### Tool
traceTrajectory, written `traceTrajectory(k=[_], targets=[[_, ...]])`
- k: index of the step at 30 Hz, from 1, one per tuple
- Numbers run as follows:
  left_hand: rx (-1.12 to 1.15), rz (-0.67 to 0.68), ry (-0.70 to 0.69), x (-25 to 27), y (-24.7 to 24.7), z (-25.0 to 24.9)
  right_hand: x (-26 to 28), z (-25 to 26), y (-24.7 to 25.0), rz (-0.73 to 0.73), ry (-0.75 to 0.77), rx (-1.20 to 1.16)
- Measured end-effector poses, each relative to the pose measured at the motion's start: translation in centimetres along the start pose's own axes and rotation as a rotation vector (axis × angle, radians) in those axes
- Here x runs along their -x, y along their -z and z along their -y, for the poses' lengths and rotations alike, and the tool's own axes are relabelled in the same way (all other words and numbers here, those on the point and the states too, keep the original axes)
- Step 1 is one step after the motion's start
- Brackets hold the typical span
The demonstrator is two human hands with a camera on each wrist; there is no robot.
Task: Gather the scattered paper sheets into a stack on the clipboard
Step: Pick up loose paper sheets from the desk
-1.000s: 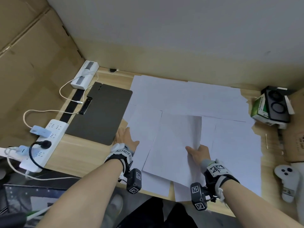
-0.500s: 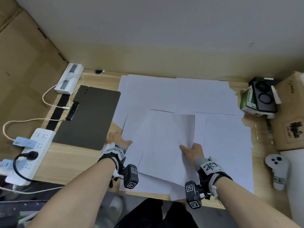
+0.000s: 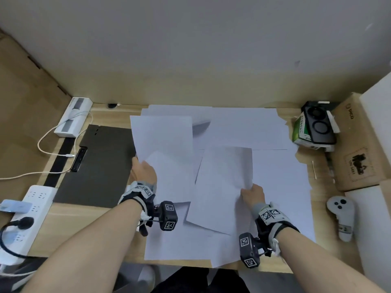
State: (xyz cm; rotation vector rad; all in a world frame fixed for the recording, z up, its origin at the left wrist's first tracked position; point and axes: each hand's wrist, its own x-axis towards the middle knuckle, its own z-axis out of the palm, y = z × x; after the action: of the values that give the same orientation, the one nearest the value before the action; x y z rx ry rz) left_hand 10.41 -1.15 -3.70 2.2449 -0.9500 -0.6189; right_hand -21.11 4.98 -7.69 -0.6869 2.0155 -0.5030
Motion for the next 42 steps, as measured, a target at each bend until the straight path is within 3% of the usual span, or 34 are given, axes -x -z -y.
traceTrajectory(k=[6, 11, 15, 22, 26, 29, 32, 38, 42], targets=[[0.057, 0.272, 0.014, 1.3, -3.8, -1.2, -1.0, -0.7, 1.0, 0.005, -0.004, -0.025], [0.19, 0.299, 0.12, 2.5, -5.8, -1.2, -1.2, -1.3, 1.6, -0.109, 0.012, 0.088], [0.174, 0.321, 0.125, 2.1, -5.5, -1.6, -1.6, -1.3, 2.3, -0.165, 0.006, 0.093], [-0.161, 0.638, -0.067, 4.7, -7.1, -0.6, -1.3, 0.4, 0.8, 0.109, -0.068, -0.152], [-0.299, 0.764, -0.143, 5.7, -7.4, -0.5, -1.2, 0.8, 0.5, 0.143, -0.127, -0.344], [-0.282, 0.821, -0.134, 5.6, -7.1, -0.9, -1.0, -0.2, 0.2, 0.122, -0.018, -0.206], [-0.251, 0.792, -0.15, 4.9, -6.7, -1.5, -0.9, -0.7, 0.1, 0.037, 0.069, -0.098], [-0.15, 0.532, -0.207, 1.8, -6.2, -2.9, -2.4, 0.5, 1.1, -0.154, 0.105, -0.121], [-0.211, 0.462, -0.401, -1.3, -6.7, -3.5, -3.7, 1.6, 1.1, -0.194, 0.113, -0.162]])
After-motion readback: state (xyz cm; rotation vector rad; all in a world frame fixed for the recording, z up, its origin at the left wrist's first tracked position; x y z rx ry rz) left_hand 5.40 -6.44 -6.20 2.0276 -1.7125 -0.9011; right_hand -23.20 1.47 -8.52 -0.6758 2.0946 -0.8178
